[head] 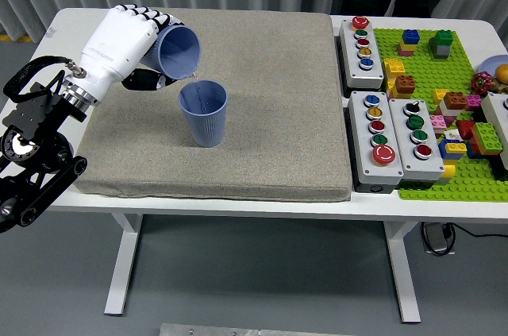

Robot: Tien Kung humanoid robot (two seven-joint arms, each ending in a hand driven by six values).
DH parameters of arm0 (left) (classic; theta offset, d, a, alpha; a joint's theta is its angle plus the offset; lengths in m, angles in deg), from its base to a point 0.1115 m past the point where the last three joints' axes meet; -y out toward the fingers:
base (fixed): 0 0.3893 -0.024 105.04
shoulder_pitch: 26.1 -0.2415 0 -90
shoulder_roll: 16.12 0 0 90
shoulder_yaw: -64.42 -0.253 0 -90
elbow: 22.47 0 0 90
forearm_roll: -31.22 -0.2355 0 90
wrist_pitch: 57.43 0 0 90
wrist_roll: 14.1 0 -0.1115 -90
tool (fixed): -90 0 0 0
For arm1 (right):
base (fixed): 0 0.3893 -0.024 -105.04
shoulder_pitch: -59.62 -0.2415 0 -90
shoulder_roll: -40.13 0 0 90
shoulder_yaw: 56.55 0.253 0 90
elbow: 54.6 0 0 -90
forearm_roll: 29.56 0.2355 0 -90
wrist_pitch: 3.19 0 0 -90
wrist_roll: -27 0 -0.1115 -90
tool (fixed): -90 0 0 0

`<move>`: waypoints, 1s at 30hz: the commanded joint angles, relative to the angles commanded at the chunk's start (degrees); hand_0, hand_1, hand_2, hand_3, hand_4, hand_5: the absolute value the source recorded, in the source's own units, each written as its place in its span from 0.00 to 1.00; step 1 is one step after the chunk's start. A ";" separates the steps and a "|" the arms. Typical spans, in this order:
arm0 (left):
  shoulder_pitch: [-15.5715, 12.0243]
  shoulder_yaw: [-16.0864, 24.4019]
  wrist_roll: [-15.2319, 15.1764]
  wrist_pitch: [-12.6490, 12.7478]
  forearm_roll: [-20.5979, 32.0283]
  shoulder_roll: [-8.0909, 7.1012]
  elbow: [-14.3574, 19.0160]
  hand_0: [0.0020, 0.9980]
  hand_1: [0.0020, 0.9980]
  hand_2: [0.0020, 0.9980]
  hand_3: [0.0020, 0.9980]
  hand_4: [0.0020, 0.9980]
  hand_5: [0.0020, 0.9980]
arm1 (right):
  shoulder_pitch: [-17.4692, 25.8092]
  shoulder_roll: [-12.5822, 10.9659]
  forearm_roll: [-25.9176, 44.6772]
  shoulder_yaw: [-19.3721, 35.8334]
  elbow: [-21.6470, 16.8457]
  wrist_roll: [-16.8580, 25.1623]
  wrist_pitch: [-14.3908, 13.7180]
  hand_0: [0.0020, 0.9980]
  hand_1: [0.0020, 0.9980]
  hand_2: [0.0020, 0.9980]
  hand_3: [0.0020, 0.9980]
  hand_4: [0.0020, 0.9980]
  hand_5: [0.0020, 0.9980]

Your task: Pick cup pour cup place

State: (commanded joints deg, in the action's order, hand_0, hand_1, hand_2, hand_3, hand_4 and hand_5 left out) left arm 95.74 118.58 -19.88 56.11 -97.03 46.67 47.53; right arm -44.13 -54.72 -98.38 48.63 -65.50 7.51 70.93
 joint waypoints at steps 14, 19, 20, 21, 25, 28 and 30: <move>1.29 -3.28 0.34 0.35 0.08 -2.02 -0.40 0.40 0.42 0.47 0.48 0.75 0.11 | 0.47 0.07 -0.21 0.05 -0.02 -0.10 0.00 0.68 0.63 0.59 0.57 0.00 0.17; 1.86 -4.10 0.61 0.54 -0.35 -2.08 -0.98 0.40 0.42 0.47 0.48 0.75 0.11 | 0.24 0.02 0.00 -0.01 -0.02 -0.07 -0.04 0.68 0.63 0.59 0.57 0.00 0.17; 1.94 -4.20 0.65 0.57 -0.41 -2.11 -1.03 0.40 0.42 0.47 0.48 0.75 0.11 | 0.20 0.01 0.05 -0.04 -0.01 -0.05 -0.05 0.68 0.63 0.59 0.57 0.00 0.17; 2.03 -4.33 0.72 0.62 -0.50 -2.16 -1.03 0.40 0.42 0.47 0.48 0.75 0.12 | 0.17 0.00 0.14 -0.07 -0.01 -0.03 -0.07 0.68 0.63 0.59 0.57 0.00 0.17; 2.39 -4.78 0.98 1.00 -1.00 -2.27 -0.93 0.40 0.42 0.47 0.48 0.75 0.12 | 0.08 -0.04 0.37 -0.21 0.00 0.03 -0.12 0.68 0.63 0.59 0.57 0.00 0.17; 2.82 -5.40 1.34 1.42 -1.53 -2.36 -0.91 0.41 0.42 0.47 0.48 0.75 0.13 | 0.03 -0.06 0.42 -0.23 0.01 0.05 -0.13 0.68 0.63 0.59 0.57 0.00 0.17; 3.11 -6.15 1.53 1.79 -1.71 -2.51 -1.12 0.41 0.42 0.47 0.48 0.75 0.13 | 0.03 -0.05 0.39 -0.24 0.00 0.04 -0.13 0.68 0.63 0.59 0.57 0.00 0.17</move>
State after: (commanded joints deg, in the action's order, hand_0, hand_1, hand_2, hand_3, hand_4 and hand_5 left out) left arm 98.85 112.43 -18.34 57.91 -98.74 44.16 46.41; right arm -44.10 -54.76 -97.99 48.40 -65.50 7.55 70.80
